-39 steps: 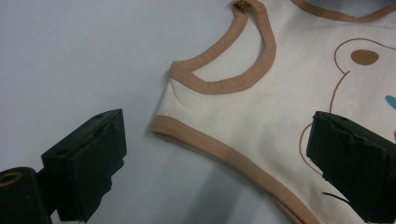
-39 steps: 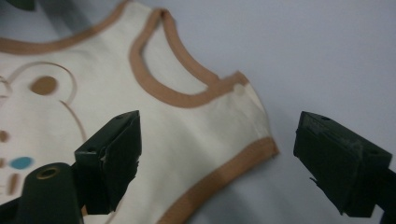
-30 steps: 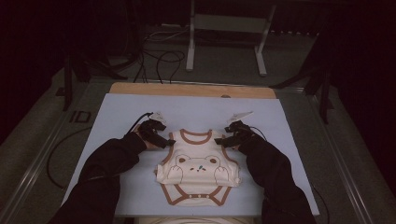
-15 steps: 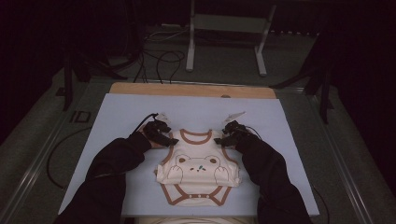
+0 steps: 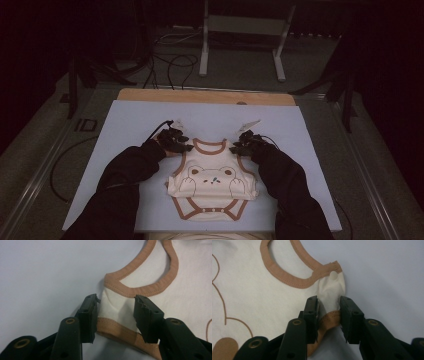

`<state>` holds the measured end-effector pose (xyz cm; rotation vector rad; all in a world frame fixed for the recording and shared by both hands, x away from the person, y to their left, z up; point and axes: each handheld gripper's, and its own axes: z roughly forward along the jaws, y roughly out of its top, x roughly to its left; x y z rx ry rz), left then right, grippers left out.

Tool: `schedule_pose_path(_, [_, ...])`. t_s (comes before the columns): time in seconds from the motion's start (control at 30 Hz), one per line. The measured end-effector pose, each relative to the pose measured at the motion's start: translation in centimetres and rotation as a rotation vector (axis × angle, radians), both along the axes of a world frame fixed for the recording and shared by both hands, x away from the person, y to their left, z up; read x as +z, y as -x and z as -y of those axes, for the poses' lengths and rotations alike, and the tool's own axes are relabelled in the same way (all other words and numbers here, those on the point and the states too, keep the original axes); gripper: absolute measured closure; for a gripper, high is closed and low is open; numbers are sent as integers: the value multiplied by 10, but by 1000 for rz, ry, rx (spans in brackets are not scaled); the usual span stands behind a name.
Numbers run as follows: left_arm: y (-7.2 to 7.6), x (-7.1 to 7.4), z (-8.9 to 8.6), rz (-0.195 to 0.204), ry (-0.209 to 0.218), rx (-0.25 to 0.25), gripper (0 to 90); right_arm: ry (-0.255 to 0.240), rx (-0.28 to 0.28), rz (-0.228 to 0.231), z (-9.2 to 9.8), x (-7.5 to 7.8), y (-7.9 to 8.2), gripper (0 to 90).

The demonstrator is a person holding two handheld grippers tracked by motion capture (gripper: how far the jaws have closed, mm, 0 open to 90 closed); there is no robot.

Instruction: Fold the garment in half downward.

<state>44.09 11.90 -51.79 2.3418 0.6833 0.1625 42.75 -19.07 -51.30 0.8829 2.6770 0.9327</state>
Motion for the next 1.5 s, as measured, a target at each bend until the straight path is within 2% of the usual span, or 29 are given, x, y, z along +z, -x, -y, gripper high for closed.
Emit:
schedule_pose_path(0.23, [3,2,5,-4,-24,-12,608,6,6,-5,-2,1,0,750])
schedule_pose_path(0.33, [3,3,6,-12,-21,-11,661,5,11,-9,-3,1,0,804])
schedule_pose_path(0.5, [5,4,11,-40,-17,-28,856,-2,8,-12,-3,1,0,815])
schedule_pose_path(0.77, [5,6,9,-54,1,-46,870,-10,-5,-6,-3,2,1,824])
schedule_pose_path(0.87, [5,10,8,-39,13,-58,871,-23,-15,-1,-2,5,1,825])
schedule_pose_path(1.03, [6,19,4,-20,44,-41,871,-37,-9,18,-1,15,2,825])
schedule_pose_path(1.3, [5,34,-2,-4,60,-30,871,-56,-9,34,1,25,3,825])
schedule_pose_path(1.5, [6,45,-2,6,66,-42,871,-65,-9,39,2,31,5,825])
